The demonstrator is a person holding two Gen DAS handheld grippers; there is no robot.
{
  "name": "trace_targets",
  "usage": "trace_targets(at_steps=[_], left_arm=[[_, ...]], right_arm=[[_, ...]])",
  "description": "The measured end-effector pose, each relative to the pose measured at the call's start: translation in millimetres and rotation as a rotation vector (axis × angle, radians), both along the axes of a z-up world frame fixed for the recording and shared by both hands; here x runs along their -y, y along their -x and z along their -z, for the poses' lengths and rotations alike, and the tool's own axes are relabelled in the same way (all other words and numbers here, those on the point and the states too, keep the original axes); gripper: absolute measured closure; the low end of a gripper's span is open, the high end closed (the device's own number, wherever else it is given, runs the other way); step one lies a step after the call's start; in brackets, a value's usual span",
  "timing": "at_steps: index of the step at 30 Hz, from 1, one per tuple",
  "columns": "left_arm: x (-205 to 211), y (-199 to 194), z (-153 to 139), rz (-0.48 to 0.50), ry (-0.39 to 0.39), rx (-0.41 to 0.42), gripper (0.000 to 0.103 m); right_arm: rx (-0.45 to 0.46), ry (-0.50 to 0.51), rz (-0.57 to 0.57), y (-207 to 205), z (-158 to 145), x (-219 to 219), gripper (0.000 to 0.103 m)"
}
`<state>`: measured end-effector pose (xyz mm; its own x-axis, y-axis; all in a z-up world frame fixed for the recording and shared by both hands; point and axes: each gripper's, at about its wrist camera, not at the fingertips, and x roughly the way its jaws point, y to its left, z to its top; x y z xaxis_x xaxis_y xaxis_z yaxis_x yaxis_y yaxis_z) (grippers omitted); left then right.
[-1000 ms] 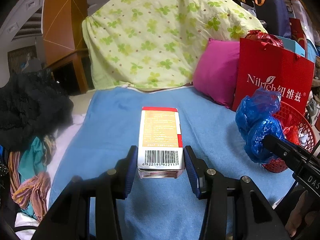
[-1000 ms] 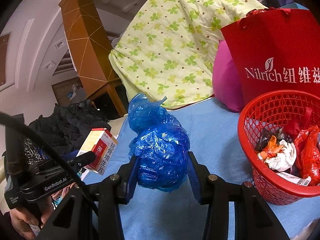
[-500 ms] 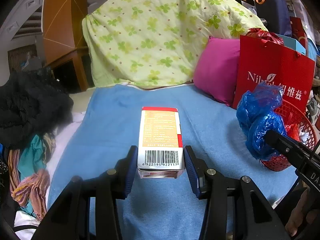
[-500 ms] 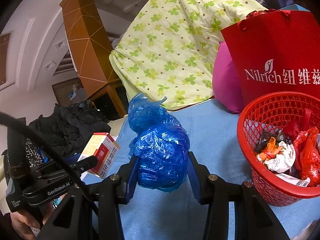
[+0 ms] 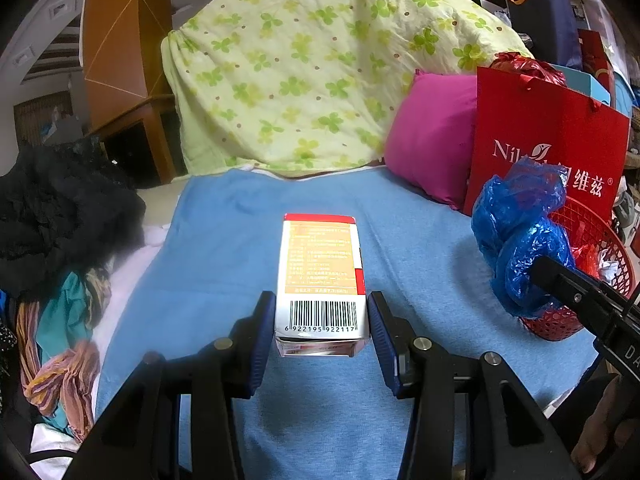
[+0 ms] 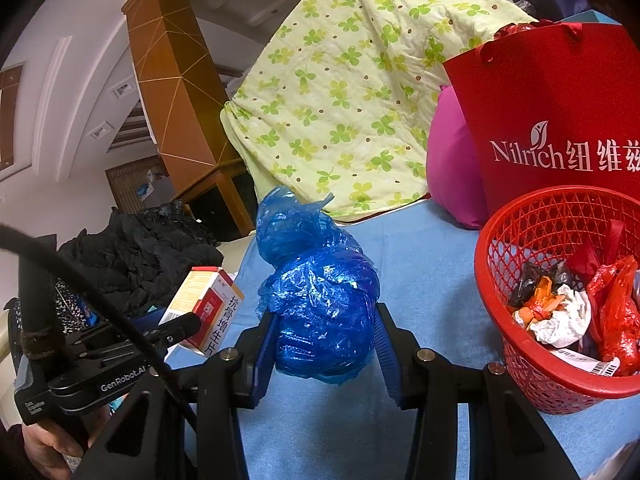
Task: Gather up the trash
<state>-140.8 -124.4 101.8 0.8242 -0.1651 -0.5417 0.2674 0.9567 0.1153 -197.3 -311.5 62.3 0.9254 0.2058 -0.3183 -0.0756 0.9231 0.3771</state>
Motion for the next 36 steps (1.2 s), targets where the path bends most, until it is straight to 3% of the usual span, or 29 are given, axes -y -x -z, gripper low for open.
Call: trace_targets(at_steps=[36], left_arm=[[10, 2, 0, 0.051, -0.041, 0.007, 0.055]], right_arm=[[0.041, -0.021, 0.017, 17, -6, 14, 0.055]])
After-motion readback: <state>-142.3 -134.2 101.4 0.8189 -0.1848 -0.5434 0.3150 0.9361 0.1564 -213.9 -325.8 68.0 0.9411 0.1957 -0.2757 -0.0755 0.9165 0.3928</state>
